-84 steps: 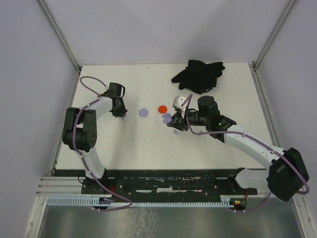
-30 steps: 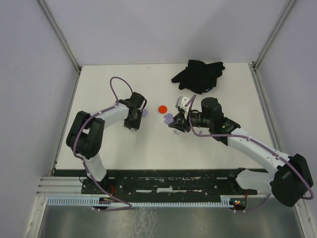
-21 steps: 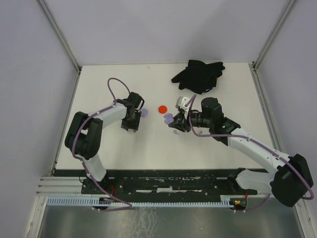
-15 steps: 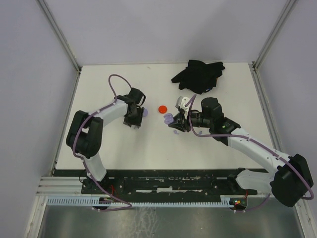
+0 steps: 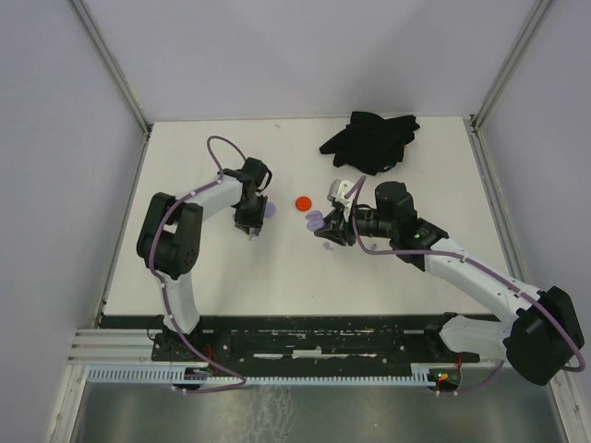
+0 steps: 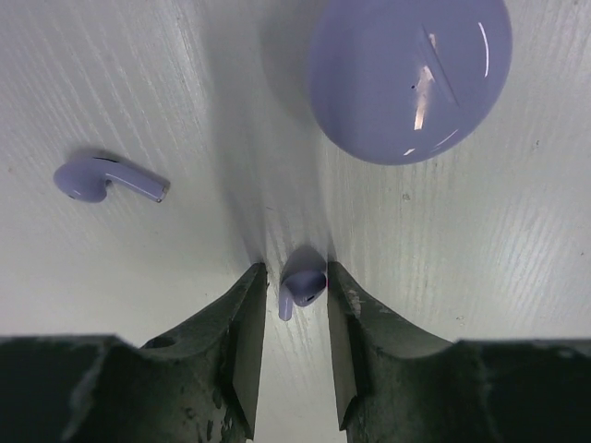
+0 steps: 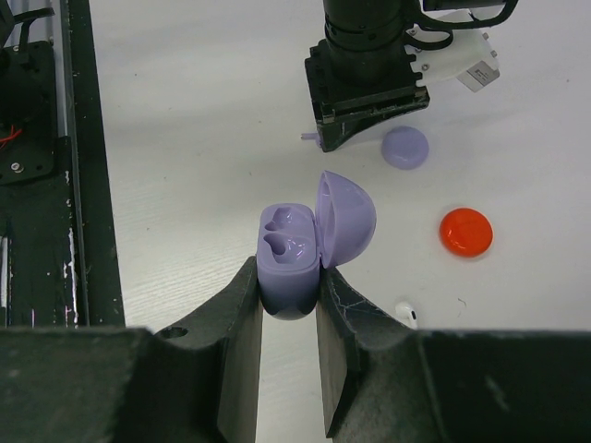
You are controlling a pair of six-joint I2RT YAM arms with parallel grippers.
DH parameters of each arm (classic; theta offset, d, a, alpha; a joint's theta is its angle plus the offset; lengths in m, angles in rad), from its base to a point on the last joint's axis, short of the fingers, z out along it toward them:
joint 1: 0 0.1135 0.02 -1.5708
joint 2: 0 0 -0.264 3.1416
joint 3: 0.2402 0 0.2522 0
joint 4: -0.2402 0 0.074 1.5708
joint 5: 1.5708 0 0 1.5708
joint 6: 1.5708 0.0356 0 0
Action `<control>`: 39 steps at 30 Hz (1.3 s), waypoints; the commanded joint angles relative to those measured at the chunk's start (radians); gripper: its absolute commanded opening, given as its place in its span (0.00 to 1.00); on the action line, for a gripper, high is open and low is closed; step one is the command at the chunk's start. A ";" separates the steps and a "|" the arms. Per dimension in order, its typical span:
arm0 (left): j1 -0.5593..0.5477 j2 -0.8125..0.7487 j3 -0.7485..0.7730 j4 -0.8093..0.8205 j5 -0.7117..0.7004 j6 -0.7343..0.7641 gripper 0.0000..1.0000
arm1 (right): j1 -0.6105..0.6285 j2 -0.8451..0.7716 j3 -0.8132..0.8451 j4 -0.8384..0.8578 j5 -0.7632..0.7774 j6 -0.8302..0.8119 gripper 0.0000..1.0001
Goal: Insert the wireless bluetooth earbuds into the charging case
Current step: Pick up the earbud from the center of the board.
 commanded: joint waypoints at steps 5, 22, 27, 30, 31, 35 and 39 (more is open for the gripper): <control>0.002 0.041 0.028 -0.071 0.034 0.011 0.36 | 0.003 -0.012 -0.001 0.026 0.021 0.004 0.02; 0.020 0.067 0.058 -0.069 0.054 0.011 0.39 | 0.002 0.002 0.000 0.046 0.007 0.020 0.02; 0.031 0.092 0.083 -0.064 0.055 0.014 0.37 | 0.002 -0.003 -0.008 0.046 0.003 0.025 0.02; 0.032 0.100 0.086 -0.062 0.059 0.015 0.34 | 0.002 -0.009 -0.011 0.046 0.002 0.028 0.02; 0.032 0.100 0.084 -0.061 0.058 0.015 0.33 | 0.002 -0.011 -0.013 0.045 0.003 0.029 0.02; 0.032 0.090 0.064 -0.047 0.071 0.016 0.22 | 0.003 -0.010 -0.018 0.045 -0.001 0.029 0.02; 0.030 0.028 0.022 0.004 0.105 0.016 0.15 | 0.002 -0.001 -0.014 0.052 -0.014 0.030 0.02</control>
